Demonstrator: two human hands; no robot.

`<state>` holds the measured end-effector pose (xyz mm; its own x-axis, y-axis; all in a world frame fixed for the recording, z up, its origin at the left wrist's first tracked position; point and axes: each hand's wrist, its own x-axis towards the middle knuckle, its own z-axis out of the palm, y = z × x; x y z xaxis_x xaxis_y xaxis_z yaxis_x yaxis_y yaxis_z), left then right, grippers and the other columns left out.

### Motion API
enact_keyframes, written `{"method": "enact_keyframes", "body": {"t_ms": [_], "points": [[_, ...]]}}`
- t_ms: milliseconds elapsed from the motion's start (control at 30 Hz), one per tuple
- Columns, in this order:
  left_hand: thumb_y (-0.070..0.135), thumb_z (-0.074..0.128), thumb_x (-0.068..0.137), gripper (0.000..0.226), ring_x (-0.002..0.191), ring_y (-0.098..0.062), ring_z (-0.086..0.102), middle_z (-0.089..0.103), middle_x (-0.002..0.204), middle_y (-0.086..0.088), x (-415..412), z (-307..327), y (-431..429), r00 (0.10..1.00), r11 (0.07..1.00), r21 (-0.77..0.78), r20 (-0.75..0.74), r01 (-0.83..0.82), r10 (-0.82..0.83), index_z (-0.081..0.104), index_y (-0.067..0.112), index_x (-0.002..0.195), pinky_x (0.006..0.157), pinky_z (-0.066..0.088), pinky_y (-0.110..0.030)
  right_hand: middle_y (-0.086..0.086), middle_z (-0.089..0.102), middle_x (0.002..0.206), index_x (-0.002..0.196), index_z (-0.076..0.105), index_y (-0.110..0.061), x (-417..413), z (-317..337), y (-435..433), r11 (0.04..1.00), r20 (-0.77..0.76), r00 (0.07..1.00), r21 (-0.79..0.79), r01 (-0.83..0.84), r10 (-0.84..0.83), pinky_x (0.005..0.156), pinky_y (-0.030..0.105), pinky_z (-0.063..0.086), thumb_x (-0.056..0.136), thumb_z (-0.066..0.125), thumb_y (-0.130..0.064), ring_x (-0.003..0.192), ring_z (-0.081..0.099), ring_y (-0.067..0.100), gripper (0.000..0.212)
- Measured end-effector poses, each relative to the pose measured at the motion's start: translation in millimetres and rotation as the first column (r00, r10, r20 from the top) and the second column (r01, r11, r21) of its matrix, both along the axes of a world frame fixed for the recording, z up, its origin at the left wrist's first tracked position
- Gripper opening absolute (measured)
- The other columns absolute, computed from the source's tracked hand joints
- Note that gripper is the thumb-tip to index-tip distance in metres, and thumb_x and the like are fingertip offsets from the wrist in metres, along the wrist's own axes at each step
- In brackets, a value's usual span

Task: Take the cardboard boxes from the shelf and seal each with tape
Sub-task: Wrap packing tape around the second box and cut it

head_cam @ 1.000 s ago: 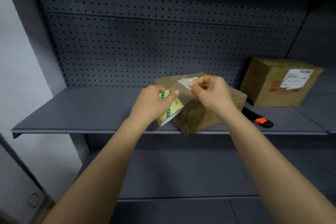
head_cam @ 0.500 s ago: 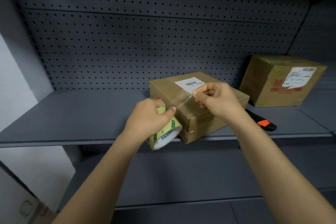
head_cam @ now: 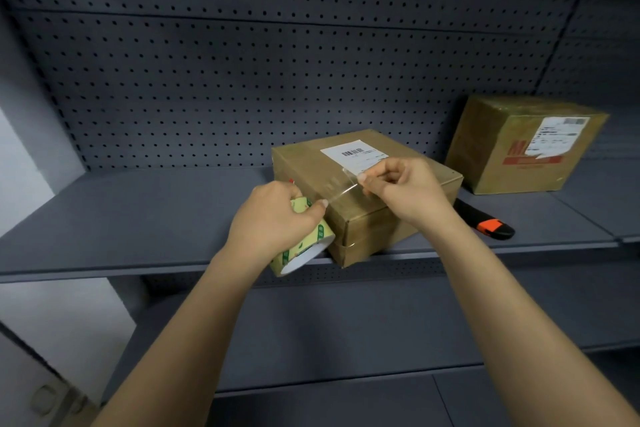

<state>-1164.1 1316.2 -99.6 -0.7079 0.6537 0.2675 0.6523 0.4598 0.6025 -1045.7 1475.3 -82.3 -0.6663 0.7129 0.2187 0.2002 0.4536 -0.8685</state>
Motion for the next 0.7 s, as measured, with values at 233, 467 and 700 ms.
{"method": "enact_keyframes", "body": {"t_ms": [233,467,700], "points": [[0.054,0.060,0.088,0.050,0.052,-0.015,0.051,0.058,0.060,-0.004,-1.0,-3.5,2.3,1.000,1.000,-0.029,-0.022,0.003,-0.003,0.065,0.005,0.080,0.047,0.032,-0.027,-0.001,0.073,0.077,0.077,0.071,-0.017,-0.9,-4.5,2.8,0.997,0.022,1.000,0.068,0.018,-0.019,0.079,0.031,0.054,0.086,0.074,-0.025,0.083,0.068,0.020,0.013],[0.053,0.062,0.087,0.051,0.049,-0.014,0.045,0.047,0.054,0.002,-2.0,-6.3,3.1,1.000,1.000,-0.031,0.001,-0.002,0.002,0.061,0.004,0.074,0.047,0.029,-0.026,-0.004,0.071,0.079,0.077,0.071,-0.020,0.2,-11.0,3.7,0.979,0.037,0.999,0.201,0.026,-0.034,0.066,0.015,0.046,0.086,0.074,-0.029,0.076,0.063,0.008,0.013],[0.055,0.063,0.085,0.050,0.053,-0.017,0.051,0.054,0.057,-0.001,-5.3,-8.1,3.9,1.000,0.999,-0.035,0.018,0.005,-0.005,0.061,0.007,0.071,0.051,0.038,-0.030,-0.009,0.069,0.075,0.077,0.072,-0.018,0.9,-15.7,3.8,0.963,-0.006,1.000,0.269,0.018,-0.017,0.063,0.012,0.046,0.084,0.076,-0.026,0.069,0.060,0.004,0.011]]}}
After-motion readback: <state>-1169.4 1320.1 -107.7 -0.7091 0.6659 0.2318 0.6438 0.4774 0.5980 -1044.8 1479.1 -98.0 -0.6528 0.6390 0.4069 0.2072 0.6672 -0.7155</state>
